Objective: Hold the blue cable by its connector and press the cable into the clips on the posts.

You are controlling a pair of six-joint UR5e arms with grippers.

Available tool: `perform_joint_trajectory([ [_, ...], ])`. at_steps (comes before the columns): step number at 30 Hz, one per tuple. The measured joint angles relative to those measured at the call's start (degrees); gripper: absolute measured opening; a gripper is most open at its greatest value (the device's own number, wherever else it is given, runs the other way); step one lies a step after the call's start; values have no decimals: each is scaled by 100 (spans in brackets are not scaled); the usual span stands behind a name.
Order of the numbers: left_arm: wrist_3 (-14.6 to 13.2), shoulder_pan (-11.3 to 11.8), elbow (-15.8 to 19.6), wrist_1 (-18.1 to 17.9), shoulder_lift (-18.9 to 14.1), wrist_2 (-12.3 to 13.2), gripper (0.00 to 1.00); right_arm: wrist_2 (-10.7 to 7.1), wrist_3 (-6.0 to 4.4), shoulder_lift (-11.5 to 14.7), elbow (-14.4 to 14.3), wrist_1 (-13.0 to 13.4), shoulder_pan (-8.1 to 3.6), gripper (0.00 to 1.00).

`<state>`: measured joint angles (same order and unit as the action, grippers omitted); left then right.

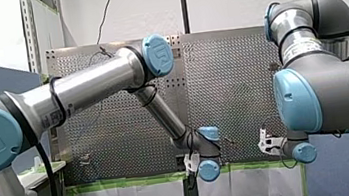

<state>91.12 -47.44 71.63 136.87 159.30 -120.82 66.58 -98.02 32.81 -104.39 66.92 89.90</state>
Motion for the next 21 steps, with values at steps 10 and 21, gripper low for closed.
perform_joint_trajectory([
  [10,71,53,-479,404,145,18,0,59,182,-101,287,-393,-56,0],
  [21,-13,127,-998,688,147,3,0,-20,253,-30,483,-493,-217,0],
])
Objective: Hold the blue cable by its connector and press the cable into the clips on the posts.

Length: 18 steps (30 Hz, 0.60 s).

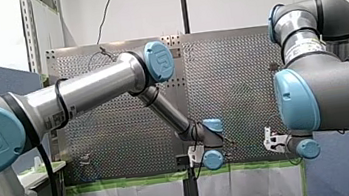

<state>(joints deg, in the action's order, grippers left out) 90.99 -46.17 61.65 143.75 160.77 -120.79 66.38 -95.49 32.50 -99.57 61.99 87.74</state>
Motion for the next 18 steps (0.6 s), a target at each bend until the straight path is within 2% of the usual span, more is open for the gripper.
perform_joint_trajectory([
  [7,-35,92,-338,92,0,7,0,-111,21,6,168,-207,-8,0],
  [15,-42,211,-547,140,50,51,0,-52,34,7,345,-504,63,0],
  [18,-44,224,-588,202,150,78,0,-47,27,7,360,-541,78,0],
])
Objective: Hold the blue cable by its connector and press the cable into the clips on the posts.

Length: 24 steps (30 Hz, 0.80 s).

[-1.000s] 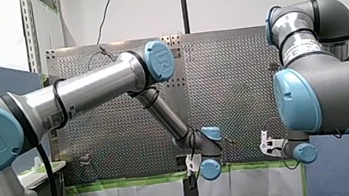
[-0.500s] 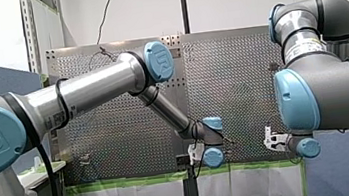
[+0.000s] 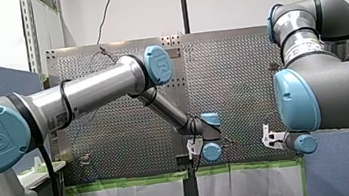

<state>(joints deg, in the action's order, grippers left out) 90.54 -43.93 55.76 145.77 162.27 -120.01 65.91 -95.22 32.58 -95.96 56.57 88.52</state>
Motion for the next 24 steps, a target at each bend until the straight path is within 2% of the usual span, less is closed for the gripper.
perform_joint_trajectory([
  [7,-5,20,-60,33,145,59,0,2,-33,0,27,5,46,0],
  [12,-8,45,-188,99,157,81,0,5,-98,-1,118,-4,62,0],
  [24,-2,126,-379,223,159,99,0,3,-170,-12,316,-11,92,0],
])
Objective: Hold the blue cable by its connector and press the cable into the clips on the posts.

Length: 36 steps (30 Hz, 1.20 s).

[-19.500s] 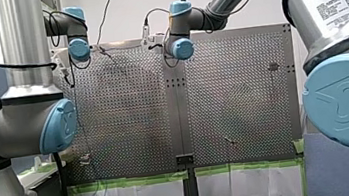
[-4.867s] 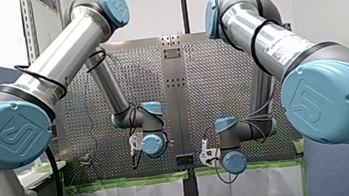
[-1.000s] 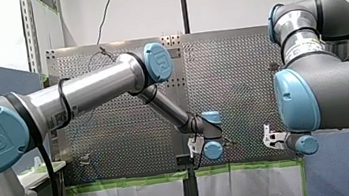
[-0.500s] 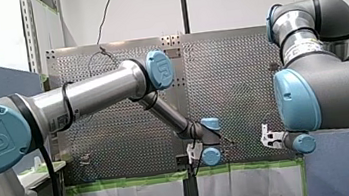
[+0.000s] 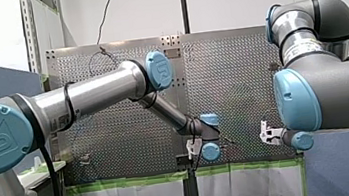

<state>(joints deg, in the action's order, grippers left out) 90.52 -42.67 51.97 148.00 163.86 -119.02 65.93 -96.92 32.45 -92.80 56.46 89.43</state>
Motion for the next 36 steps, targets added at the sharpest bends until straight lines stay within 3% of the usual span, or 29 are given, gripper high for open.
perform_joint_trajectory([
  [12,22,55,-292,238,171,92,0,68,-34,-131,176,-13,76,0],
  [20,26,158,-304,410,205,108,0,99,-102,-174,305,-33,87,0],
  [27,19,243,-316,423,205,135,0,265,-182,-190,595,-178,101,0],
  [31,20,266,-348,424,202,157,0,290,-261,-196,752,-218,105,0],
  [36,19,260,-369,421,202,135,0,299,-283,-197,864,-292,112,0],
])
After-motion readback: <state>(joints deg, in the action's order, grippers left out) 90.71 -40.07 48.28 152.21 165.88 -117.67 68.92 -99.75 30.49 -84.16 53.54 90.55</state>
